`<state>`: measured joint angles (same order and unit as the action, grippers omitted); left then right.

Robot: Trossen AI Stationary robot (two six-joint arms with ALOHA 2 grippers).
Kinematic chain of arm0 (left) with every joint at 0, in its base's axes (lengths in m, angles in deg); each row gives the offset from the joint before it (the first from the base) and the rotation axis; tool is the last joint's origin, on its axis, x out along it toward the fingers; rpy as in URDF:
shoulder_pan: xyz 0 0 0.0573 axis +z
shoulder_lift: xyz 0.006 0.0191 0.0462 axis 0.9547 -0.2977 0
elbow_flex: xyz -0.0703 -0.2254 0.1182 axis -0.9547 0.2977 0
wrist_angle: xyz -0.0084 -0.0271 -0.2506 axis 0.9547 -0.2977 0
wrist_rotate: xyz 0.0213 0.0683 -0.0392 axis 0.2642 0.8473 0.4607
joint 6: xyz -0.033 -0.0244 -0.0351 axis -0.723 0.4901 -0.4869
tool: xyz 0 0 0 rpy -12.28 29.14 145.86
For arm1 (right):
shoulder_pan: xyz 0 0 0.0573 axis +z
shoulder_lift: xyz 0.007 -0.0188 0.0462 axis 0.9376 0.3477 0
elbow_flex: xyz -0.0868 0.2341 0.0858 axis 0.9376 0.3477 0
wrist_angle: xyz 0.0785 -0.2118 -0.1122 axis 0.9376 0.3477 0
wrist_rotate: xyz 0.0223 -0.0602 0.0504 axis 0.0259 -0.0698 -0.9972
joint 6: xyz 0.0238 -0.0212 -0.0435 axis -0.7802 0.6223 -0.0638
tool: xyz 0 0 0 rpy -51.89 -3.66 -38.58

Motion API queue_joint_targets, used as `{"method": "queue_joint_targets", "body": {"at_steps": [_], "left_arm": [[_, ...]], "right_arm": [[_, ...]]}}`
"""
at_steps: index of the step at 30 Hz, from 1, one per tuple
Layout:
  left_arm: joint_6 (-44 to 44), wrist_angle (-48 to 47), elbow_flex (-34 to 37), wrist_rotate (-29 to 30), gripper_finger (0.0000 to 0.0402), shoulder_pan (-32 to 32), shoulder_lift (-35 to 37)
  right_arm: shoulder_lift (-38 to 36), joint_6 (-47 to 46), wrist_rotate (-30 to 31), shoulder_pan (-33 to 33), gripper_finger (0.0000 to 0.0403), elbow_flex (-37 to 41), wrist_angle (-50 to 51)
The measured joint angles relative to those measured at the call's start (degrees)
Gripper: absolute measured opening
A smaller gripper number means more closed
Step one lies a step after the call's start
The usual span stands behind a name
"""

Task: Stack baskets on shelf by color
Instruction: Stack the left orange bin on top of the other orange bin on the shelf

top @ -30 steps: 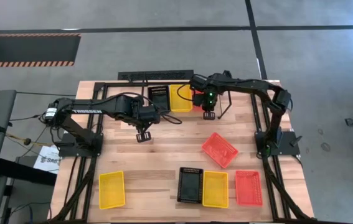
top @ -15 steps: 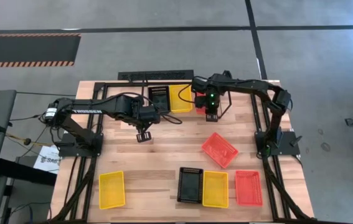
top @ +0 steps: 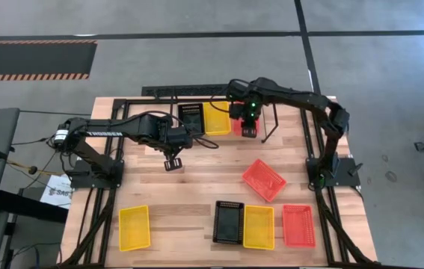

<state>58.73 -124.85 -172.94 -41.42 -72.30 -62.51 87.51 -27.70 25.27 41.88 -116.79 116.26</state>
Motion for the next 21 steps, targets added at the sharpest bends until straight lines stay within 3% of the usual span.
{"method": "queue_joint_targets", "body": {"at_steps": [8,14,21], "left_arm": [[-0.03,0.0,0.0,0.0,0.0,0.0,0.0],[0.02,-0.02,0.0,0.02,0.0,0.0,0.0],[3.49,0.1,0.0,0.04,0.0,0.0,0.02]], "right_arm": [[-0.05,-10.51,-0.2,1.81,0.0195,-7.89,18.07],[-6.26,-23.61,-5.39,5.02,0.0196,-7.24,18.26],[-16.75,-38.26,-0.57,12.78,0.0195,-2.11,18.36]]}}
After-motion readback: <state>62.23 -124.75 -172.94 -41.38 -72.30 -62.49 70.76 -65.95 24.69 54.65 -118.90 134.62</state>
